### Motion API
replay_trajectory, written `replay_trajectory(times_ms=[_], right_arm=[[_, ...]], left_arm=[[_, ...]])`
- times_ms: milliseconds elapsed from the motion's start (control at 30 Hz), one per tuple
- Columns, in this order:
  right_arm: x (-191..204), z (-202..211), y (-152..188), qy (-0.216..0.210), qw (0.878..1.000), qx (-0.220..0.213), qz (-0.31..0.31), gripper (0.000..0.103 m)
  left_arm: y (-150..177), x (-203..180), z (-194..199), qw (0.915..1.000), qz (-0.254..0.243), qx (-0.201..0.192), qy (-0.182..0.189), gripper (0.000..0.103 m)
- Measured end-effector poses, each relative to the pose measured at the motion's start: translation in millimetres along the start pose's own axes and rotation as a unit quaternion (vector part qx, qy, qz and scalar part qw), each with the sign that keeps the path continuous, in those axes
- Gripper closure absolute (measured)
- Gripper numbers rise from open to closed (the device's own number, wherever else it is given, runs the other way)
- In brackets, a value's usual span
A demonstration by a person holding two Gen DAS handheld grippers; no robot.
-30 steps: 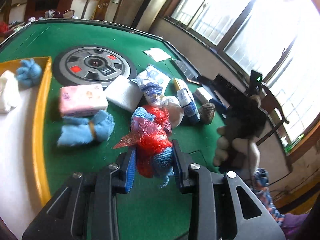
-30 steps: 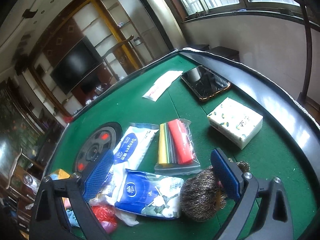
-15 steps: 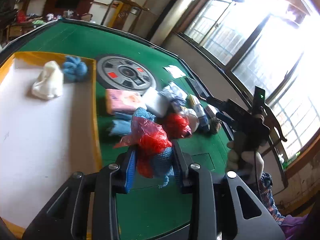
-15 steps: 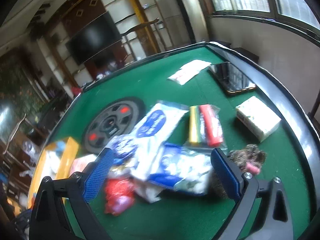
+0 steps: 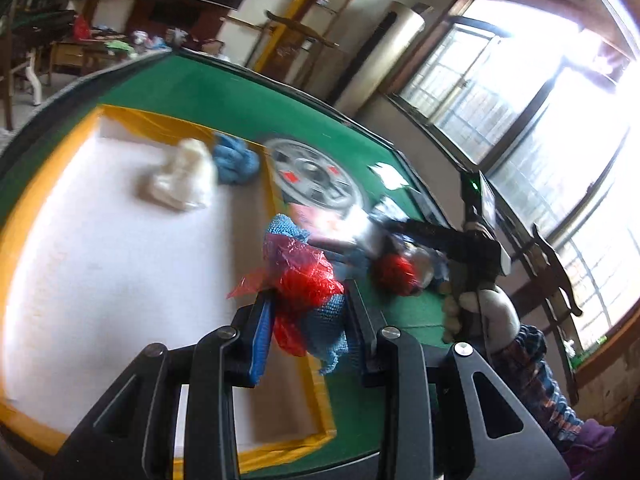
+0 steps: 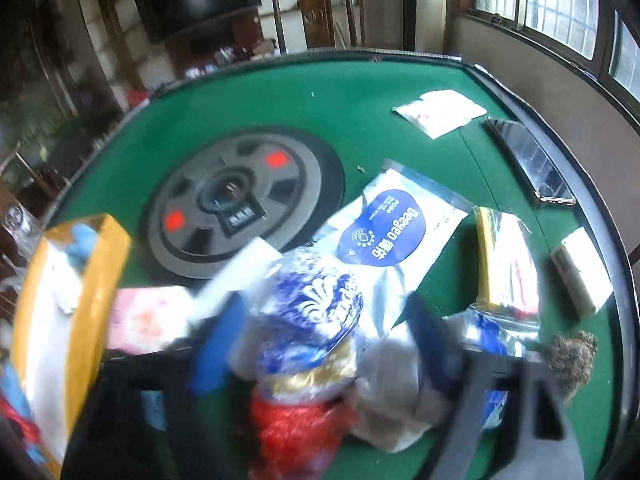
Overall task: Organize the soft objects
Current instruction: 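Place the red mesh bag in the tray with left tool while right tool grasps the blue-white snack bag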
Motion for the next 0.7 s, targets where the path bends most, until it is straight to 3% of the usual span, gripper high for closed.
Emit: replay_trajectory(times_ms=[33,200,367,500,700], right_arm=[[0.6,-4.1,2.1,-0.008,1.0,0.011,0.002,0.058],[1.5,1.2,1.9,-0.026,1.0,0.005,0.007,0.058],[14.1,37.9,-4.9,-0.066,0.997,-0.024,0.005,0.058],[46.3,66.2,-5.7,-0.117,0.992,-0.031,0.025,0.058],[111.8,82.5,6.1,-0.19,0.98,-0.003,0.056,0.058]], left_arm=[[-3.6,7.9,5.5,0.9999,0.002,-0.004,-0.011,0.073],[-24.6,46.2,19.9,0.9979,0.011,-0.006,-0.064,0.073],[-56.9,90.6,17.3,0.9937,0.021,0.006,-0.11,0.073],[-79.3,128.4,-3.2,0.9901,0.042,0.024,-0.132,0.073],[-97.5,163.8,-37.3,0.9847,0.051,0.042,-0.161,0.073]])
Point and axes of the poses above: each gripper's, at about its wrist camera, not at the fingertips, and z roughly against the way its jaws point, x to its left, y to its underside, the point moved 9 cm from there along -z, roughly the way its jaws point, and after that the axes turned 14 degrees about y, right-handed, at the moved point
